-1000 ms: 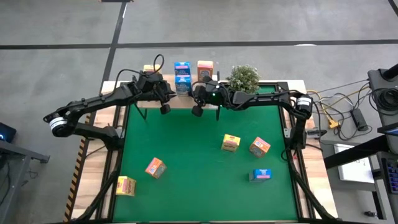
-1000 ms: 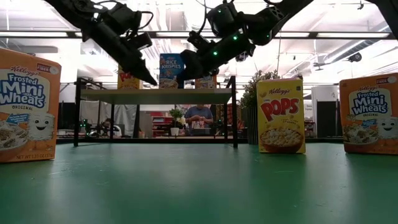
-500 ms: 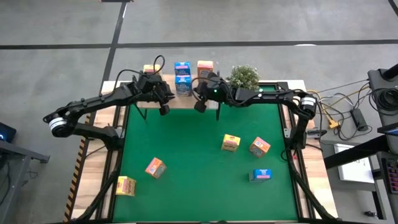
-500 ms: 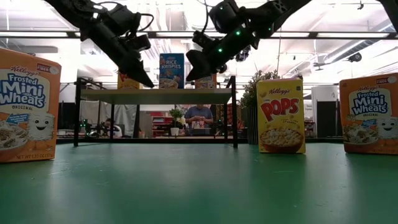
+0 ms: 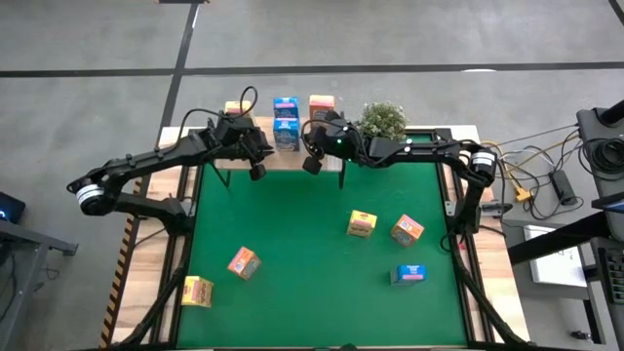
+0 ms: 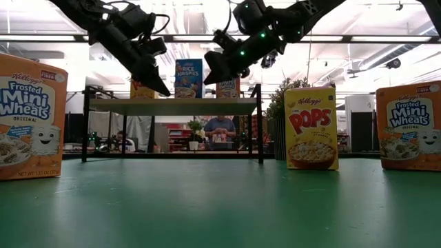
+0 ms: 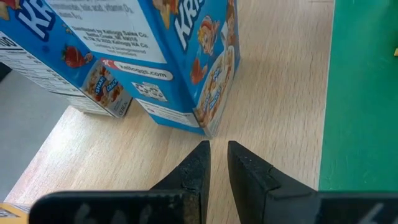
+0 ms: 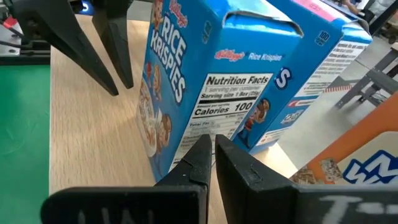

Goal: Stack cereal on shelf
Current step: Put the left blue cereal box on the shelf

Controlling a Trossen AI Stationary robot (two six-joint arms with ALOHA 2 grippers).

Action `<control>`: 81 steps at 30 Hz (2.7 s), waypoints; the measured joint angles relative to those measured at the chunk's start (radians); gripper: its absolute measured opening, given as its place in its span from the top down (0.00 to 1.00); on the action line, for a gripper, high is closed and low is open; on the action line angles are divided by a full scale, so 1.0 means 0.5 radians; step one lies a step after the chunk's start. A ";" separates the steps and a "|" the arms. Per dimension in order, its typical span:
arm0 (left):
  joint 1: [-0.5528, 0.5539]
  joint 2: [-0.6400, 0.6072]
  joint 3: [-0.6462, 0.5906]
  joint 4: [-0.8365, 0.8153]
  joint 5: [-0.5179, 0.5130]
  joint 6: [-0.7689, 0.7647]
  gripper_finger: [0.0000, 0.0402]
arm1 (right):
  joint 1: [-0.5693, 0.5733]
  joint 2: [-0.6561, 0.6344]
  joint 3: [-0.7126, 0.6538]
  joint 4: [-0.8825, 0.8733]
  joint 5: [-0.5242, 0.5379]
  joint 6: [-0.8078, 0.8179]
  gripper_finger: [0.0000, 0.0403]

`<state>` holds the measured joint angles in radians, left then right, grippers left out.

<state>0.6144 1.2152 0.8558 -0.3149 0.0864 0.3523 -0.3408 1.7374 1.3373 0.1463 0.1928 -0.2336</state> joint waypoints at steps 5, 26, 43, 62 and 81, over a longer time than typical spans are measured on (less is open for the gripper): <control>0.000 0.000 0.000 0.000 0.000 -0.001 0.91 | -0.008 0.000 0.000 0.057 0.004 -0.030 0.97; 0.000 0.000 0.000 -0.001 0.002 -0.027 0.91 | 0.070 -0.005 0.000 -0.202 -0.242 0.121 0.97; 0.000 0.000 0.000 0.008 0.005 -0.027 0.91 | 0.033 0.029 -0.013 0.166 -0.330 0.100 0.97; 0.000 0.002 0.000 0.059 0.005 -0.037 0.91 | -0.001 0.099 -0.005 0.189 -0.328 0.073 0.97; -0.036 -0.081 0.000 -0.004 0.467 -0.004 0.91 | 0.027 0.101 -0.018 0.181 -0.342 0.081 0.97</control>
<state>0.5964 1.1748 0.8558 -0.3171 0.3198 0.3505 -0.3271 1.7879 1.3283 0.2366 0.0219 -0.1934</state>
